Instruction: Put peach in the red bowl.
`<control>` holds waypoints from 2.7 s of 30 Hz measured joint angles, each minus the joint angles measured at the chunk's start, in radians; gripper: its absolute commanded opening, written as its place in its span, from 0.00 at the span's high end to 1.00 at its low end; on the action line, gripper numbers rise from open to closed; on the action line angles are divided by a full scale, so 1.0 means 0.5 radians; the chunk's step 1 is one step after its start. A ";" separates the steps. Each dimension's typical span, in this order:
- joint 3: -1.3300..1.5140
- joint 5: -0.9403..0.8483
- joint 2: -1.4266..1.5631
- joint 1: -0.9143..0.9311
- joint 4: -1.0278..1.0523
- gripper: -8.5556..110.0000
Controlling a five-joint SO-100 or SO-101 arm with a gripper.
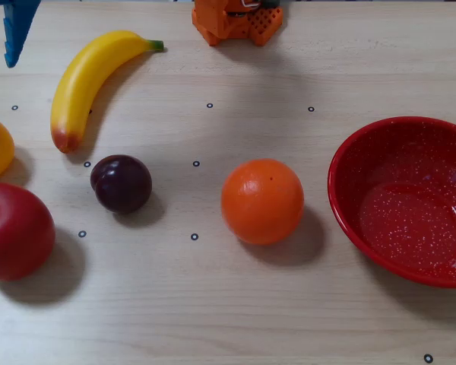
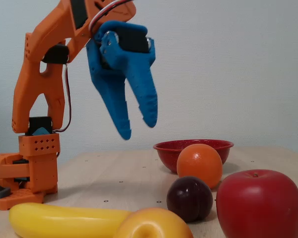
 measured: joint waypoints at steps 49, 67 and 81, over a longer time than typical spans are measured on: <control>-0.071 0.506 -0.620 0.046 -0.371 0.51; -0.074 1.264 -0.746 0.021 -0.282 0.50; -0.074 1.298 -0.874 0.021 -0.414 0.50</control>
